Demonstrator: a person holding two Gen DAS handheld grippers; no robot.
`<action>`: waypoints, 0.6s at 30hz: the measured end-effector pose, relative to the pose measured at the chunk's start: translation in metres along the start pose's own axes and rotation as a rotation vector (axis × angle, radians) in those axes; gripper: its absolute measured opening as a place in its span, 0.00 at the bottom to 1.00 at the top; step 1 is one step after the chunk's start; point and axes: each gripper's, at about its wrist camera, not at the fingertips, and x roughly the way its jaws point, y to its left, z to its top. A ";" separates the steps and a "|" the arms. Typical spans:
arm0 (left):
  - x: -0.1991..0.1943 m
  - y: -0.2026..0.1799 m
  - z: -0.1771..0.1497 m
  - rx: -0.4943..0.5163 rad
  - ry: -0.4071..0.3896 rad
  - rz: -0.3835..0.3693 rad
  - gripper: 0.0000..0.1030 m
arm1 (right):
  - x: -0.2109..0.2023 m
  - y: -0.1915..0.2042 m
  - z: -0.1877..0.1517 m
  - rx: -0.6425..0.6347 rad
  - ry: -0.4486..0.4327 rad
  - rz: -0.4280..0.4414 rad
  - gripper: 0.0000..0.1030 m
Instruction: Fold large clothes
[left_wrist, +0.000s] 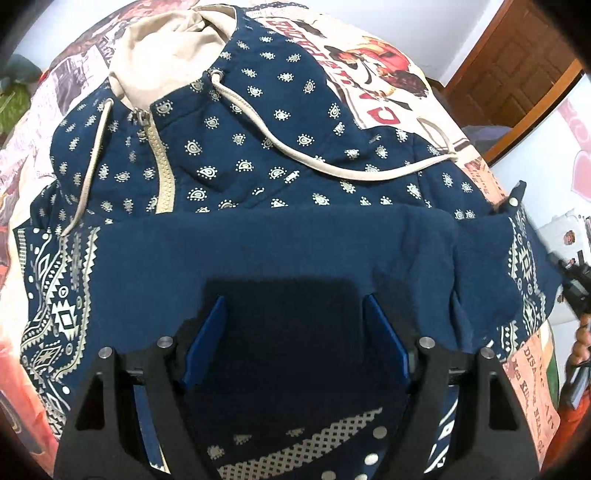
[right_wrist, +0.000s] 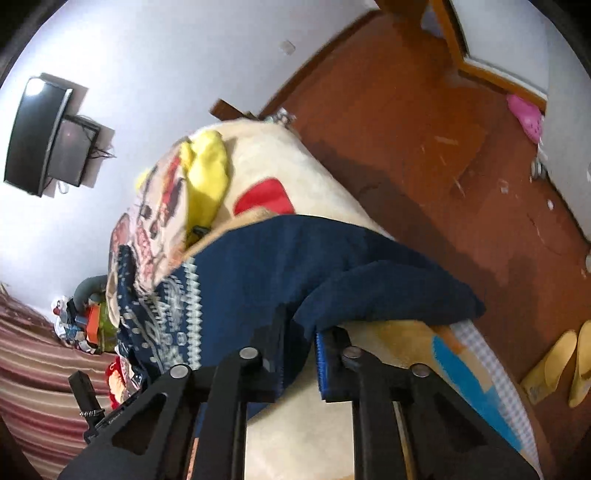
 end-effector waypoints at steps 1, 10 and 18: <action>-0.003 -0.001 0.000 0.002 -0.009 0.005 0.74 | -0.009 0.006 0.001 -0.018 -0.024 0.011 0.08; -0.081 0.004 -0.008 0.021 -0.212 0.064 0.74 | -0.087 0.100 0.000 -0.213 -0.215 0.135 0.06; -0.148 0.020 -0.024 0.048 -0.386 0.142 0.74 | -0.124 0.208 -0.038 -0.455 -0.317 0.244 0.05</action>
